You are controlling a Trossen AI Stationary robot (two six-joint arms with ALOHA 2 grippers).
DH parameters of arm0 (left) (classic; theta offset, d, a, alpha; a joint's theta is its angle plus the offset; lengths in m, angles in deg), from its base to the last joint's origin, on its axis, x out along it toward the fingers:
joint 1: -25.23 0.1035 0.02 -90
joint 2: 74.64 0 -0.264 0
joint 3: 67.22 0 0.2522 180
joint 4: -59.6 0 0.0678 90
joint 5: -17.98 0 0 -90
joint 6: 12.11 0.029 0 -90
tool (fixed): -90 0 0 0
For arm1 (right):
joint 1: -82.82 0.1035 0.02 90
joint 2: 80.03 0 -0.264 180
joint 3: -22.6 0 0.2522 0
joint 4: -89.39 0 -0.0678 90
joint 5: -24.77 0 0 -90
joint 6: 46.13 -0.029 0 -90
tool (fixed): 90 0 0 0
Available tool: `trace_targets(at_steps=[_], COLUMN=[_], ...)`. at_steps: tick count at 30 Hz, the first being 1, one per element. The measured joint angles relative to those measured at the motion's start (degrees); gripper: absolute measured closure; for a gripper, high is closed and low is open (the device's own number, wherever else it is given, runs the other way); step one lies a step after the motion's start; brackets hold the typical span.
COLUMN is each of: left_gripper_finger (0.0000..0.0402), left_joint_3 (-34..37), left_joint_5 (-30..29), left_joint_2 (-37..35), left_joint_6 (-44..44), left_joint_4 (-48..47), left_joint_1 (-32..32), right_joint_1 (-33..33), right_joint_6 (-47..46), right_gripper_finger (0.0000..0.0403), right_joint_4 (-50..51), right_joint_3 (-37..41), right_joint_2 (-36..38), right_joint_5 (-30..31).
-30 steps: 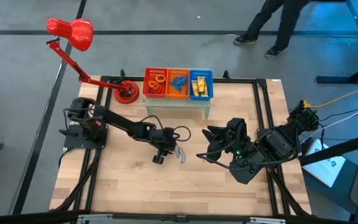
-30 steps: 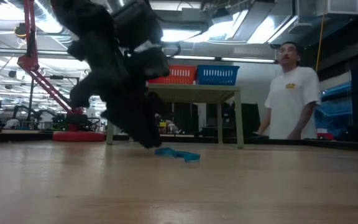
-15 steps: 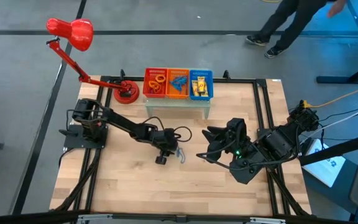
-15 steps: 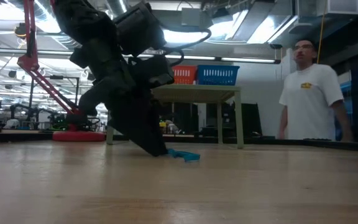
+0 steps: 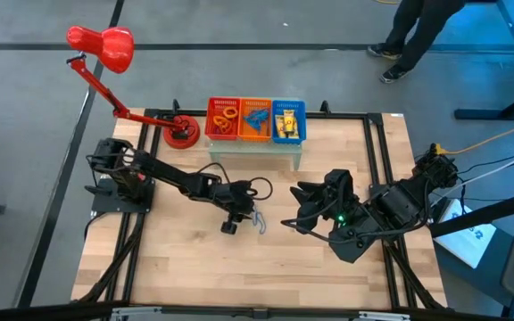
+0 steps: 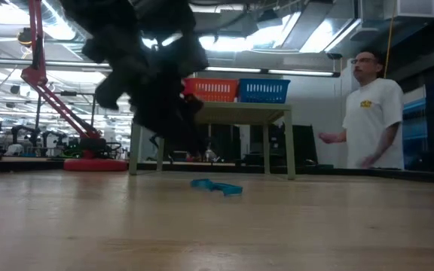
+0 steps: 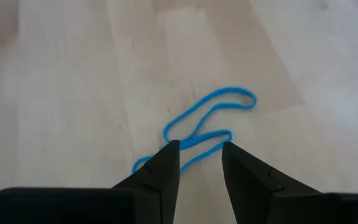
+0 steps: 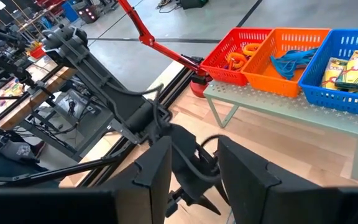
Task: Pick & Place Office Desk Supplies
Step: Put the blue rubber band into the orange bin on the shelf
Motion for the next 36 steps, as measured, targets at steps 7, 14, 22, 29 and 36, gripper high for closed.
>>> trace_targets(at_steps=[7, 14, 22, 29, 36], left_gripper_finger=[0.0284, 0.0284, 0.0296, 0.0387, 0.0399], left_joint_3=[0.04, -0.01, -0.13, -0.15, 0.21], left_joint_5=[-1.43, 0.74, -0.19, -0.40, 1.40], left_joint_2=[3.78, 7.22, 10.96, 10.31, 4.86], left_joint_6=[-0.83, -2.37, -7.12, -8.35, -10.31], left_joint_4=[0.67, 2.32, 3.31, 3.33, -2.76], left_joint_1=[0.32, 1.08, 0.96, 1.06, -1.55], right_joint_1=[-0.02, -0.02, -0.02, -0.02, -0.02], right_joint_6=[-0.13, -0.26, -0.29, -0.29, -0.29], right_gripper_finger=[0.0270, 0.0270, 0.0270, 0.0270, 0.0270], right_joint_4=[0.08, 0.05, -0.01, -0.01, -0.01], right_joint_3=[0.00, 0.00, 0.00, 0.00, 0.00], right_joint_2=[0.00, 0.00, 0.00, 0.00, 0.00], right_joint_5=[0.02, 0.02, 0.02, 0.00, 0.00])
